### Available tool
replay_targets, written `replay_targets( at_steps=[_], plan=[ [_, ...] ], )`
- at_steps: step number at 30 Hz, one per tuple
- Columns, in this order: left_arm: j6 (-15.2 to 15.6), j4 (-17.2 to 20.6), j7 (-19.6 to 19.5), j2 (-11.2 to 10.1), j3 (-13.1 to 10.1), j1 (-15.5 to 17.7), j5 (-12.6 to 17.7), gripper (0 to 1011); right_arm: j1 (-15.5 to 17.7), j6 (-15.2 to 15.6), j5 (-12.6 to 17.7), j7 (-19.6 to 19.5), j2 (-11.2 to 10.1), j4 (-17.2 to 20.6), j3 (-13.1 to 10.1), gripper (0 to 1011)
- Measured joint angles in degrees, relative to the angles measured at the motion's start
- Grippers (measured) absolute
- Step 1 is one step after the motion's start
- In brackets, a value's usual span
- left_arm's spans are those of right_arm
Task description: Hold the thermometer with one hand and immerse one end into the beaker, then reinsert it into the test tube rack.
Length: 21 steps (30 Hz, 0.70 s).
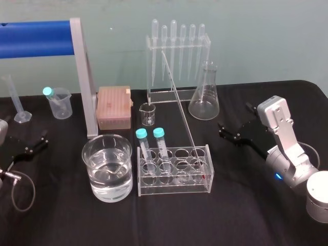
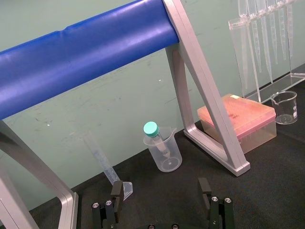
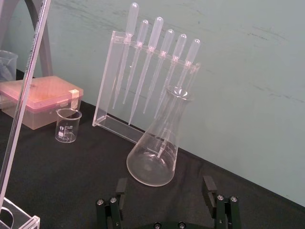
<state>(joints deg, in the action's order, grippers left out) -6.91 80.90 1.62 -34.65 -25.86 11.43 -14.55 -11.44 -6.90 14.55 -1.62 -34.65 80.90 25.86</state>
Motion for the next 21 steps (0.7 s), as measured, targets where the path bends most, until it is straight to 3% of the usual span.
replay_targets(
  at_steps=[6, 11, 14, 21],
  plan=[
    [0.0, 0.0, 0.0, 0.0, 0.0, 0.0, 0.0, 1008, 0.03, 0.09, 0.19, 0.2, 0.05, 0.04, -0.28, 1002],
    [0.0, 0.0, 0.0, 0.0, 0.0, 0.0, 0.0, 1008, 1.14, -0.8, 3.29, 1.32, 0.62, 1.73, -3.4, 1002],
    [0.0, 0.0, 0.0, 0.0, 0.0, 0.0, 0.0, 1008, 2.42, -1.71, 6.72, 2.37, 1.04, 4.57, -6.23, 1002],
    [0.0, 0.0, 0.0, 0.0, 0.0, 0.0, 0.0, 1008, 3.97, -2.67, 10.52, 4.44, 1.72, 9.88, -9.26, 1002]
  ],
)
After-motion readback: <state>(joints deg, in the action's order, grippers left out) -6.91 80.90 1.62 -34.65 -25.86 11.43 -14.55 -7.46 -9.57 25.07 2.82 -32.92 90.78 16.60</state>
